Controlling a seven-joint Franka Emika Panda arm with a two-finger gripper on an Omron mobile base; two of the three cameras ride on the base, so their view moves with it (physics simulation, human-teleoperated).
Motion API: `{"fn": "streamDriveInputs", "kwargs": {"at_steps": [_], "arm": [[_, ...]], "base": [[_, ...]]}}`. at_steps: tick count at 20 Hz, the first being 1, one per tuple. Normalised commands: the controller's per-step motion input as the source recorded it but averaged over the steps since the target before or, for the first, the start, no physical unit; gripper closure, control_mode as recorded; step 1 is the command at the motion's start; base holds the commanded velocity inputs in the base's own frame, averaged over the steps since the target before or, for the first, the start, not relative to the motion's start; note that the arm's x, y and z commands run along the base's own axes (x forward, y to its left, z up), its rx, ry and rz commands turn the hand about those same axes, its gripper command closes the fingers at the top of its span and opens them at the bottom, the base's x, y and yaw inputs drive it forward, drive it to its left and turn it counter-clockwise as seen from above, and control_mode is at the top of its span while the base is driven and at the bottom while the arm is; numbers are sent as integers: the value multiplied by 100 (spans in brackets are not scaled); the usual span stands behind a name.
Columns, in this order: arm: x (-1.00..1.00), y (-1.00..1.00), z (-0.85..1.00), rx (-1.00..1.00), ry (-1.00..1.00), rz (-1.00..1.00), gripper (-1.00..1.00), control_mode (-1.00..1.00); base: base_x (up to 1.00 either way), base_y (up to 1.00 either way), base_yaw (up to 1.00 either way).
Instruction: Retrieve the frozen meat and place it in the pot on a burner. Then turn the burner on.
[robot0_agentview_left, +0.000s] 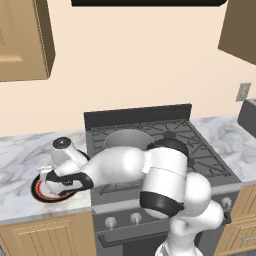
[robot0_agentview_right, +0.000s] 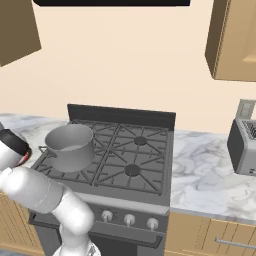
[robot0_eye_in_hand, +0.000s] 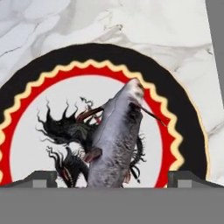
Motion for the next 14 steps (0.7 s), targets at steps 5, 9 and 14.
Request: {"fn": "streamDriveInputs", "kwargs": {"at_steps": [5, 9, 14], "arm": [[2, 10, -23, 0, 0, 0, -100, -100], [0, 1, -35, 0, 0, 0, -100, -100], [0, 0, -32, 0, -2, 0, -100, -100]], "base": [[0, 0, 0], [0, 0, 0], [0, 0, 0]]}}
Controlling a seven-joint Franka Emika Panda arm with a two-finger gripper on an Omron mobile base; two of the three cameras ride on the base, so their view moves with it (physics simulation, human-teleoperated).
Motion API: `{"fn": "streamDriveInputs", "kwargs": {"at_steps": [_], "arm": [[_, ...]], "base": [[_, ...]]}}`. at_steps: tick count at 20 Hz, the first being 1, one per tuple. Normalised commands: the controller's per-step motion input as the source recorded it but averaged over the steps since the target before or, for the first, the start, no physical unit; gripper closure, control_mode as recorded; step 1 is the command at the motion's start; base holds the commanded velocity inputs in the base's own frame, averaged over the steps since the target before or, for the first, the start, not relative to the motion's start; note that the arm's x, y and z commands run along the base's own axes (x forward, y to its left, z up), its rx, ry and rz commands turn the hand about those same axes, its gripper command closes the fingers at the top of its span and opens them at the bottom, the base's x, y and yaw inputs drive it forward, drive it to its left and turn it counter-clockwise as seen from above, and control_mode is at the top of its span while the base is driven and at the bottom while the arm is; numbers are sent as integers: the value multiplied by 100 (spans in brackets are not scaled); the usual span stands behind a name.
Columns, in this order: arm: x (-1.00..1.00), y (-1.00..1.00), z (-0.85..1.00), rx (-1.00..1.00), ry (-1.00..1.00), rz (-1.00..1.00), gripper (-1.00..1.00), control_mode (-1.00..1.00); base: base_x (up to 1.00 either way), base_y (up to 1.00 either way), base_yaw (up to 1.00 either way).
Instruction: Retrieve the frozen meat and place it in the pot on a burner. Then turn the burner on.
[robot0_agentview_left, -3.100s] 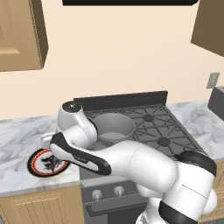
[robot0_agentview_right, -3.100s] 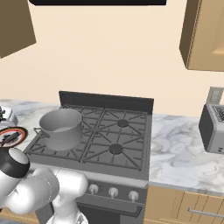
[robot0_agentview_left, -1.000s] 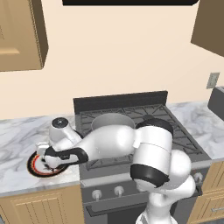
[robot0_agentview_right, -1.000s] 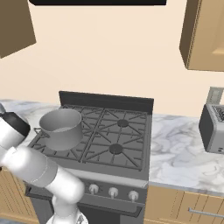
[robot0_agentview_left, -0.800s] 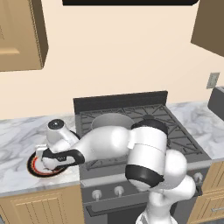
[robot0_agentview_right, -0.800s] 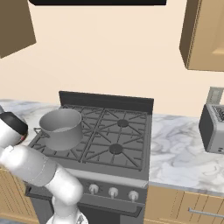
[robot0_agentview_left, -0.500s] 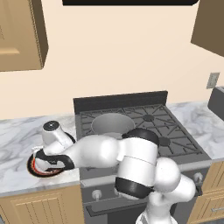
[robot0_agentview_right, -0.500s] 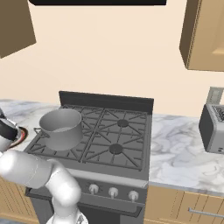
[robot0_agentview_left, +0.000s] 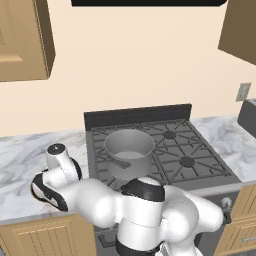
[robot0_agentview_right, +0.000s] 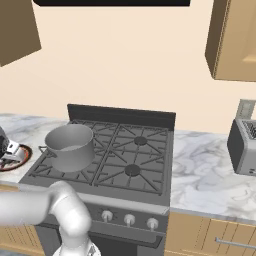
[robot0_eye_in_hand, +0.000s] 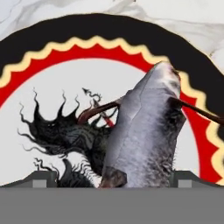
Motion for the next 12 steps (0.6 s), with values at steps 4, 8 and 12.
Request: {"fn": "streamDriveInputs", "kwargs": {"at_steps": [4, 8, 12], "arm": [[0, 0, -4, 0, -1, 0, 100, -100], [0, 0, 0, 0, 0, 0, 100, -100], [0, 0, 0, 0, -1, 0, 100, -100]], "base": [[0, 0, 0], [0, 0, 0], [0, 0, 0]]}}
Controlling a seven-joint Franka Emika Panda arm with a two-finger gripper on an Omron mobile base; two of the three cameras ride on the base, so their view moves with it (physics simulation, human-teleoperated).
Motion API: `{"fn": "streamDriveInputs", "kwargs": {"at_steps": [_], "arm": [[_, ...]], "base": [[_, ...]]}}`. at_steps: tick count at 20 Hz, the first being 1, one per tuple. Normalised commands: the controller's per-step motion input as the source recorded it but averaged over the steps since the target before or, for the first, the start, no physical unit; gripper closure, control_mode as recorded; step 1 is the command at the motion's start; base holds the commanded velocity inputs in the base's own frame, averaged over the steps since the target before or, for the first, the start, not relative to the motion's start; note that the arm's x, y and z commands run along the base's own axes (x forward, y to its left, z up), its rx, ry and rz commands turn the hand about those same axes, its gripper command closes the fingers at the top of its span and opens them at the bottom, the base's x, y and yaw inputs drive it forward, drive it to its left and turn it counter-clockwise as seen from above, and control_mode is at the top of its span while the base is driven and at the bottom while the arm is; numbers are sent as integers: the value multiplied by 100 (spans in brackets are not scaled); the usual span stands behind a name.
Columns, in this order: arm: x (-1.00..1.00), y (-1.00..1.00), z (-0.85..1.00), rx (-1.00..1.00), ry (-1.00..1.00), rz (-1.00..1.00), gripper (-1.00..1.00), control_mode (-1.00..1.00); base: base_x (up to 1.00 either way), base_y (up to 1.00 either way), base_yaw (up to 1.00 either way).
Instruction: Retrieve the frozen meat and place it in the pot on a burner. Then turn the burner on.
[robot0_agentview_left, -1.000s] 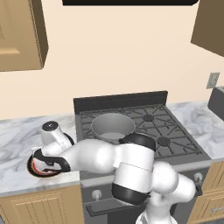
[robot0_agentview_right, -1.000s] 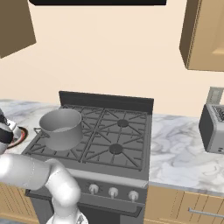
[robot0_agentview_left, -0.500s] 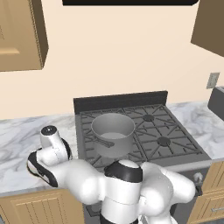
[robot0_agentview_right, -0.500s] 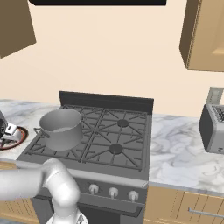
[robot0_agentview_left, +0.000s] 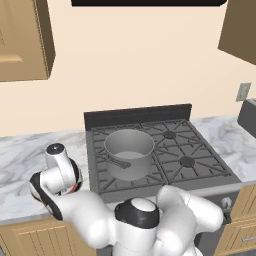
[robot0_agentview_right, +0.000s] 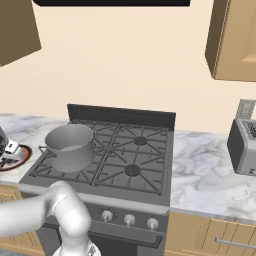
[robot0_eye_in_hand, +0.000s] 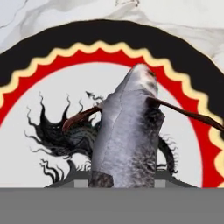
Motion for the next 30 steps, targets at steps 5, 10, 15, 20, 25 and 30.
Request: {"fn": "streamDriveInputs", "kwargs": {"at_steps": [5, 10, 15, 20, 25, 30], "arm": [[-14, 0, 56, 1, -17, -3, 100, -100], [-60, -25, 100, 0, -33, -1, 100, -100], [-66, -71, 100, 0, -21, 0, 100, -100], [-67, -100, 91, 0, -17, 0, 100, -100], [-40, -100, 86, 2, -6, 0, 100, -100], [-5, -100, 89, 12, 0, 0, 100, -100]], "base": [[0, 0, 0], [0, 0, 0], [0, 0, 0], [0, 0, 0], [0, 0, 0], [0, 0, 0]]}}
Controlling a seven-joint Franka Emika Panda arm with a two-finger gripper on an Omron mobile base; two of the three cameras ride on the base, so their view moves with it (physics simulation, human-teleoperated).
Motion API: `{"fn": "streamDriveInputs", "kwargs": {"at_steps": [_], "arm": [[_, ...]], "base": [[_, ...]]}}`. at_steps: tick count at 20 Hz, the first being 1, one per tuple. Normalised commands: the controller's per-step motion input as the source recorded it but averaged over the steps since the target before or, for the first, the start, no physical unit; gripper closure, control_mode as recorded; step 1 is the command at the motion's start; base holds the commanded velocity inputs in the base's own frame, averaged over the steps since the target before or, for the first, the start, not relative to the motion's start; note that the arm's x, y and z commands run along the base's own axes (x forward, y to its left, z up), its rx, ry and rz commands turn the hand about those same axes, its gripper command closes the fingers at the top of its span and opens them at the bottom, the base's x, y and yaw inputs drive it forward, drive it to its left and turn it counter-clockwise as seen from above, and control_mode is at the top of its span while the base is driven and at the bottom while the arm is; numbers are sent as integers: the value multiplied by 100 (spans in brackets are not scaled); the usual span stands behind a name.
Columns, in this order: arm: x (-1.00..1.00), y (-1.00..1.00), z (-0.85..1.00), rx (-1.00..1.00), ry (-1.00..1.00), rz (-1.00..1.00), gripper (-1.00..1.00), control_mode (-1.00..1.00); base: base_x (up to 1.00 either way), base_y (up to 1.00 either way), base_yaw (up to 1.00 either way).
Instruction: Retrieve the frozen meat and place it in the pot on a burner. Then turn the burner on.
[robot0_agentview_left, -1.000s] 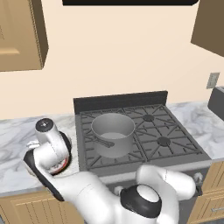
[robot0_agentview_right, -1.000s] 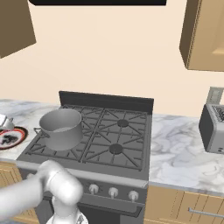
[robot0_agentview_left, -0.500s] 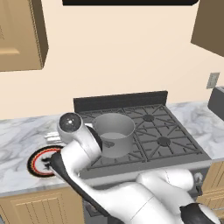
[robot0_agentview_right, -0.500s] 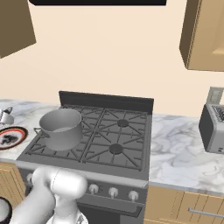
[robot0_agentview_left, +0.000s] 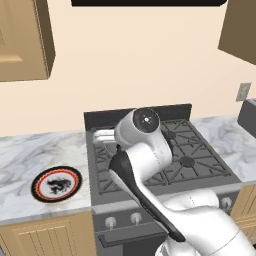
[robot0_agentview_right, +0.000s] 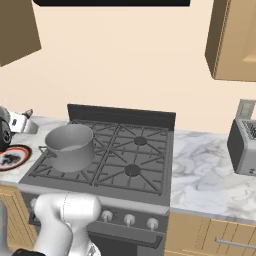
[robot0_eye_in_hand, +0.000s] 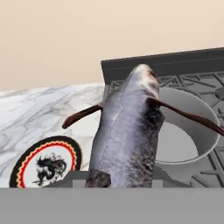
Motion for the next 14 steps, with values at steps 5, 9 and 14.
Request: {"fn": "streamDriveInputs", "kwargs": {"at_steps": [5, 9, 14], "arm": [[13, -55, 30, 9, 9, 1, 100, -100], [32, -34, -10, 1, 22, 0, 100, -100], [29, -19, -25, 0, 15, 0, 100, -100]], "base": [[0, 0, 0], [0, 0, 0], [0, 0, 0]]}}
